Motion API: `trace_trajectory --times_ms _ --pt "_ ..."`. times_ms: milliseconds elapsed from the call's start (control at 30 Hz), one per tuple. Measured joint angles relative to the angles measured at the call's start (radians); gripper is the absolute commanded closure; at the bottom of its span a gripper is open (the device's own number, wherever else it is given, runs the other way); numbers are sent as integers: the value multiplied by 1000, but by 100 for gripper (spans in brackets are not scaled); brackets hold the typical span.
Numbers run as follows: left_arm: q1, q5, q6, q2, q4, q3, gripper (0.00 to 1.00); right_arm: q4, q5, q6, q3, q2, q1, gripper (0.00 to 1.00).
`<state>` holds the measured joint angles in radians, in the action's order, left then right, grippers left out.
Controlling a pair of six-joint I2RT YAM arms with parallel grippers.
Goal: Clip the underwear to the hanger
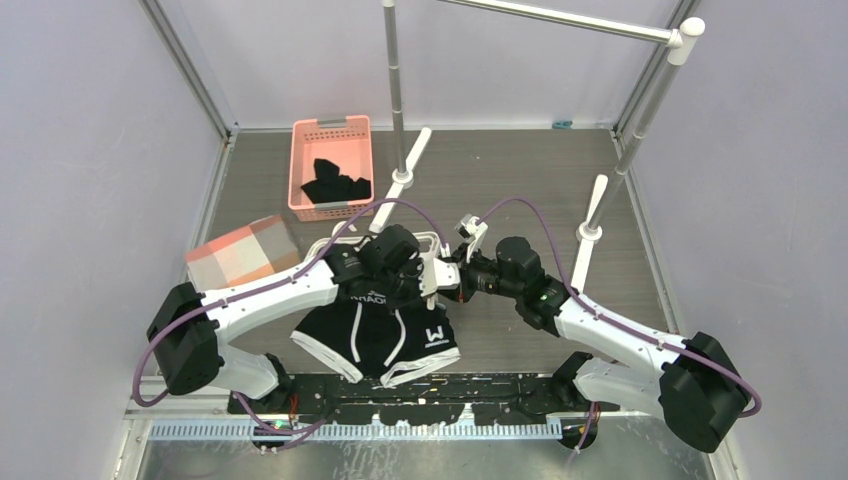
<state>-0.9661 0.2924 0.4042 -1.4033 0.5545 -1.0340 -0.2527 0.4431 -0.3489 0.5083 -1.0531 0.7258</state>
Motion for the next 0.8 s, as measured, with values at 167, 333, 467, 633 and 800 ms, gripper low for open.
trace_trajectory --times_ms 167,333,467,633,800 --pt "11 4 -1 1 1 0 100 -21 -2 19 -15 4 1 99" --pt "19 12 -1 5 1 0 100 -28 -3 33 -23 6 1 98" --pt "24 18 -1 7 1 0 100 -33 -3 37 -26 6 1 96" --pt "24 21 -1 7 2 0 100 -40 -2 39 -30 6 1 93" --pt "30 22 -1 7 2 0 100 -42 -2 43 -31 6 1 86"
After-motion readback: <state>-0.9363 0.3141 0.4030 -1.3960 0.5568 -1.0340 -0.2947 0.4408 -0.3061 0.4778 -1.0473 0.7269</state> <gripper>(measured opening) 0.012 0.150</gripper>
